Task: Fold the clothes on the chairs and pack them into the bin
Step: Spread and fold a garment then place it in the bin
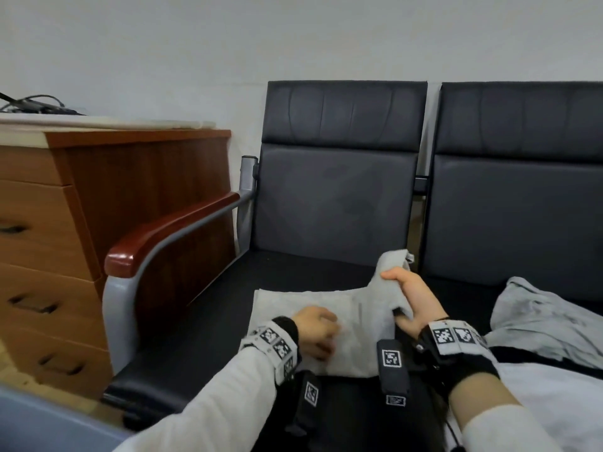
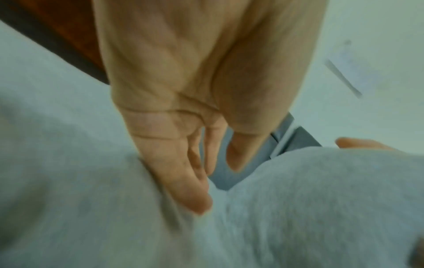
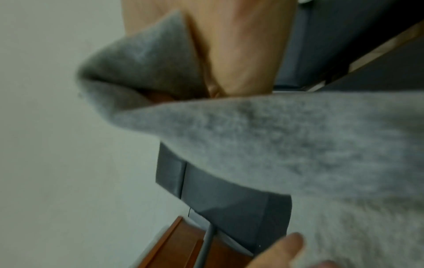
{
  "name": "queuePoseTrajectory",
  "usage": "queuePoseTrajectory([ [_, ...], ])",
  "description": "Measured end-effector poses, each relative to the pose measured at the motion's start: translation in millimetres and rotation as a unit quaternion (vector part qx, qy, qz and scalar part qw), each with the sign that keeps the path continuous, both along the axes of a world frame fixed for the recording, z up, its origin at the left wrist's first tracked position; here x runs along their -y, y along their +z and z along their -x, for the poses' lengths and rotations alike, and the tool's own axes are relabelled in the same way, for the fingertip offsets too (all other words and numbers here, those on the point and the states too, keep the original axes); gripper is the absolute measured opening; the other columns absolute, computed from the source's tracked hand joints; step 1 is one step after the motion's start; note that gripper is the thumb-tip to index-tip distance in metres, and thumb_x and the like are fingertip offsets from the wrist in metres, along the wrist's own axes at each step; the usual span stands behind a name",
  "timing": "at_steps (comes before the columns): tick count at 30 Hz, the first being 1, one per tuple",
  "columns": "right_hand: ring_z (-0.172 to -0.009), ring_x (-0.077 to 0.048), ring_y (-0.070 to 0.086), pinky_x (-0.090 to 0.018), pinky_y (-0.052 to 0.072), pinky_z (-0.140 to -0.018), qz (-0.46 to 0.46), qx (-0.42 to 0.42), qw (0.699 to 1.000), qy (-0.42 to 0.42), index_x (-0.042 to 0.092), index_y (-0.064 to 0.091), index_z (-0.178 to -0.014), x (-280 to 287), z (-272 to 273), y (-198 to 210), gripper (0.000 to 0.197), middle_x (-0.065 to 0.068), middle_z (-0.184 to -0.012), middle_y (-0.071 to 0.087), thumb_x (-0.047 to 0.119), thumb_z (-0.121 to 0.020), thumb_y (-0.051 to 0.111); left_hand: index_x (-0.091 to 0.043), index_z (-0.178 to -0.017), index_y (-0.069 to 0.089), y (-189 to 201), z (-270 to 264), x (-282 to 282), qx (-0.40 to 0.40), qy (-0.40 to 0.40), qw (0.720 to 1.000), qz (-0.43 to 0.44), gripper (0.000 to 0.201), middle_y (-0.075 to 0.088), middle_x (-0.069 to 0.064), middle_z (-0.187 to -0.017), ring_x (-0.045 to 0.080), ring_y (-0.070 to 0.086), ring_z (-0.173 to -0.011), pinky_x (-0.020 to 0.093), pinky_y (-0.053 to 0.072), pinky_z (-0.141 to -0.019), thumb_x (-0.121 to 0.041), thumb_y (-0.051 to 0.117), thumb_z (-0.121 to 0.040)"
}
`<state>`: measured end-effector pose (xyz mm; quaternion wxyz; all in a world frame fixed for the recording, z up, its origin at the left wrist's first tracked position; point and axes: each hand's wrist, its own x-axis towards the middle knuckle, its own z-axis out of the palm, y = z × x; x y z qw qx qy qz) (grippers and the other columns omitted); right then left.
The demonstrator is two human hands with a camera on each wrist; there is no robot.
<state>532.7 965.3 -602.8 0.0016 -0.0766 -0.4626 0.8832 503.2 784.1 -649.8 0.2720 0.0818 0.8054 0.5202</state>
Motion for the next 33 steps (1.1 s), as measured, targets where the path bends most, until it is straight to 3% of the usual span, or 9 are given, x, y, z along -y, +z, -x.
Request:
queuePoseTrajectory([
  [3,-0.080,-0.012,0.050,-0.027,0.045,-0.074,-0.026,-0.035,0.997,0.058,0.018,0.050,-0.084,35.8,9.5,8.3,0.012,0.000,-0.078,0.048,0.008,-0.088,0.042,-0.006,-0.109,0.052,17.6,14.0,31.1,0.007,0.158,0.981,-0.117,0.014,0.059,0.009,-0.083,0.018,0.060,-0.063,0.029,0.053,-0.052,-0.009,0.045,-0.098],
  [6,-0.079,-0.018,0.052,-0.034,0.043,-0.071,-0.245,-0.023,0.966,0.077,0.018,0.055,-0.093,73.5,18.8,8.9,0.019,-0.007,-0.084,0.050,0.011,-0.076,0.059,-0.003,-0.112,0.053,18.9,23.2,61.2,0.050,0.253,0.949,-0.180,0.037,0.063,0.012,-0.092,0.023,0.064,-0.072,0.032,0.052,-0.059,-0.036,0.040,-0.100],
  [11,-0.081,-0.024,0.067,-0.033,0.057,-0.062,-0.242,0.070,0.945,0.206,0.024,0.026,-0.144,121.6,19.3,-10.2,0.064,-0.013,-0.110,0.059,0.025,-0.092,0.062,-0.013,-0.107,0.066,-28.8,42.3,89.3,0.103,0.264,0.951,-0.126,0.085,0.066,0.013,-0.106,0.027,0.064,-0.091,0.038,0.052,-0.086,-0.083,0.053,-0.061],
  [13,-0.080,-0.022,0.065,-0.031,0.058,-0.061,-0.271,0.075,0.950,0.133,0.016,0.018,-0.150,111.8,22.3,-17.0,0.069,-0.014,-0.112,0.056,0.019,-0.094,0.058,-0.008,-0.116,0.061,-20.8,33.5,91.0,0.061,0.269,0.956,-0.100,0.066,0.065,0.013,-0.114,0.028,0.064,-0.100,0.036,0.051,-0.091,-0.061,0.062,-0.077],
  [17,-0.064,-0.016,0.054,-0.025,0.045,-0.052,-0.357,0.074,0.931,0.027,0.011,0.055,-0.120,75.5,19.6,-14.5,0.027,-0.007,-0.083,0.058,0.011,-0.093,0.053,0.000,-0.123,0.056,-10.8,22.1,92.8,0.031,0.231,0.971,-0.042,0.038,0.062,0.015,-0.119,0.030,0.062,-0.106,0.039,0.051,-0.093,-0.009,0.062,-0.087],
  [20,-0.070,-0.015,0.052,-0.027,0.046,-0.060,-0.494,0.108,0.863,0.011,0.010,0.068,-0.090,47.8,13.3,-22.3,0.010,-0.005,-0.081,0.059,0.014,-0.086,0.060,-0.004,-0.128,0.053,-13.9,26.3,94.8,0.018,0.214,0.976,0.018,0.051,0.057,0.015,-0.127,0.032,0.058,-0.112,0.043,0.049,-0.097,-0.006,0.064,-0.079],
  [23,-0.073,-0.013,0.051,-0.025,0.045,-0.060,-0.565,0.139,0.811,0.059,0.015,0.064,-0.089,33.1,3.3,-35.3,0.009,0.000,-0.082,0.056,0.023,-0.086,0.065,0.004,-0.121,0.055,-8.3,26.4,92.0,-0.017,0.219,0.972,0.087,0.044,0.058,0.022,-0.121,0.037,0.059,-0.108,0.041,0.052,-0.091,-0.001,0.061,-0.077],
  [29,-0.072,-0.009,0.055,-0.021,0.044,-0.057,-0.560,0.179,0.802,0.104,0.016,0.058,-0.116,24.9,-5.0,-50.4,0.033,0.001,-0.087,0.058,0.020,-0.085,0.068,-0.008,-0.133,0.044,6.0,13.6,90.2,-0.110,0.221,0.910,0.335,0.046,0.049,0.014,-0.135,0.031,0.049,-0.123,0.038,0.043,-0.100,-0.020,0.053,-0.090],
  [33,-0.073,-0.011,0.056,-0.023,0.045,-0.061,-0.555,0.161,0.810,0.098,0.018,0.054,-0.115,31.5,-1.7,-48.6,0.028,0.000,-0.085,0.059,0.026,-0.089,0.062,-0.010,-0.126,0.052,8.2,16.9,90.7,-0.151,0.249,0.891,0.348,0.039,0.054,0.012,-0.124,0.030,0.054,-0.113,0.040,0.048,-0.095,-0.019,0.054,-0.088],
])
